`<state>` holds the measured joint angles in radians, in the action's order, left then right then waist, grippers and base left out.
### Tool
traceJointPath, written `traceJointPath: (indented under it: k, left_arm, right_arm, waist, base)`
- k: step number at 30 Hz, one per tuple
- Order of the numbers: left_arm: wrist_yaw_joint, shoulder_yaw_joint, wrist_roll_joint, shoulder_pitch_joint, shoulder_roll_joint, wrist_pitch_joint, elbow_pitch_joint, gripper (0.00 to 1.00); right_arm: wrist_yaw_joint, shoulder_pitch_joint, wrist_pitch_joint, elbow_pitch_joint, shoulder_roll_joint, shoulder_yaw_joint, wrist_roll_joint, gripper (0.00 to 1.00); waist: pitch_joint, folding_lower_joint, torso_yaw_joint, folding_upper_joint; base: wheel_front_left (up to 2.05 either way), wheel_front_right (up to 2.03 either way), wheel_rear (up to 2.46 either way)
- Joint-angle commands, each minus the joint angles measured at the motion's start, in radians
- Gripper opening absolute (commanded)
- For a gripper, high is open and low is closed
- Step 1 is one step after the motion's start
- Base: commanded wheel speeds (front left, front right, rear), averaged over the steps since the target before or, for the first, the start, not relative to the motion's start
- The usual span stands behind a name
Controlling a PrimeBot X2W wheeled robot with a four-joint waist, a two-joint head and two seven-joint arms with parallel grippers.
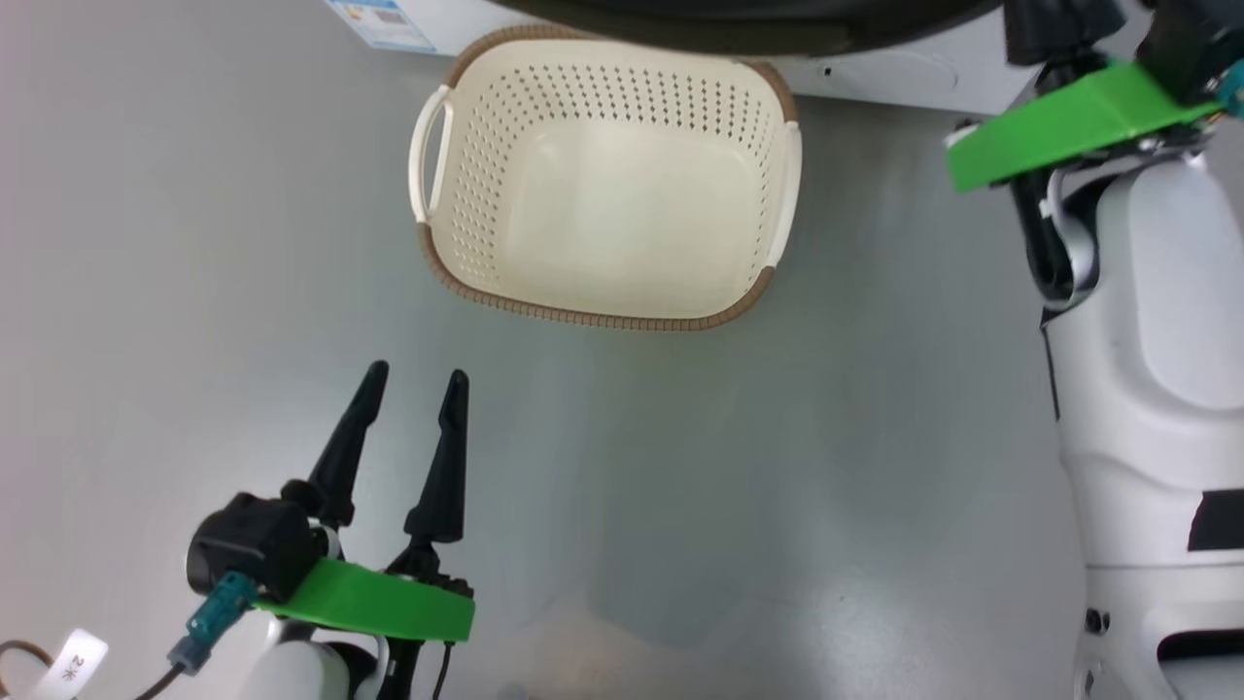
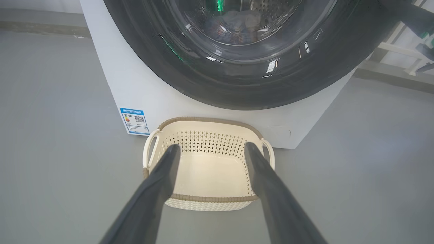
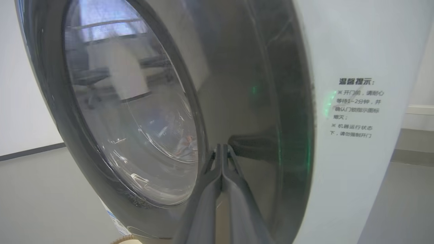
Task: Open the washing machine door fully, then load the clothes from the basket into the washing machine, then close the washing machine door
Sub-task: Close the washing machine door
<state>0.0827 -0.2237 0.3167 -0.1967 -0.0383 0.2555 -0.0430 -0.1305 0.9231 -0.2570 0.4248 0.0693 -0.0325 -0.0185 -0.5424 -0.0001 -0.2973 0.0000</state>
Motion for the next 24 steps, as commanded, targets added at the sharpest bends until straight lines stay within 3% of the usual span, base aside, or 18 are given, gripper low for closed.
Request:
traceJointPath:
  k: [1,15,24]
  left_arm:
    - [-0.001,0.028,0.009,-0.020,-0.012,0.006,0.027,1.00]
    - [0.004,0.025,0.022,-0.049,-0.012,0.006,0.021,1.00]
    - [0.004,0.033,0.020,-0.060,-0.012,0.006,0.014,1.00]
  right_arm:
    - [0.000,0.047,-0.005,-0.013,-0.019,-0.010,0.028,0.00]
    - [0.000,0.187,-0.005,0.079,0.044,-0.031,0.079,0.00]
    - [0.000,0.185,-0.005,0.088,0.036,0.001,0.045,0.00]
  waist:
    - [-0.033,0.0001,-0.016,0.0000]
    - [-0.073,0.0001,-0.032,0.0000]
    - [-0.056,0.0001,-0.010,0.0000]
  base:
    - [0.00,0.00,0.00]
    - [0.00,0.00,0.00]
    - [0.00,0.00,0.00]
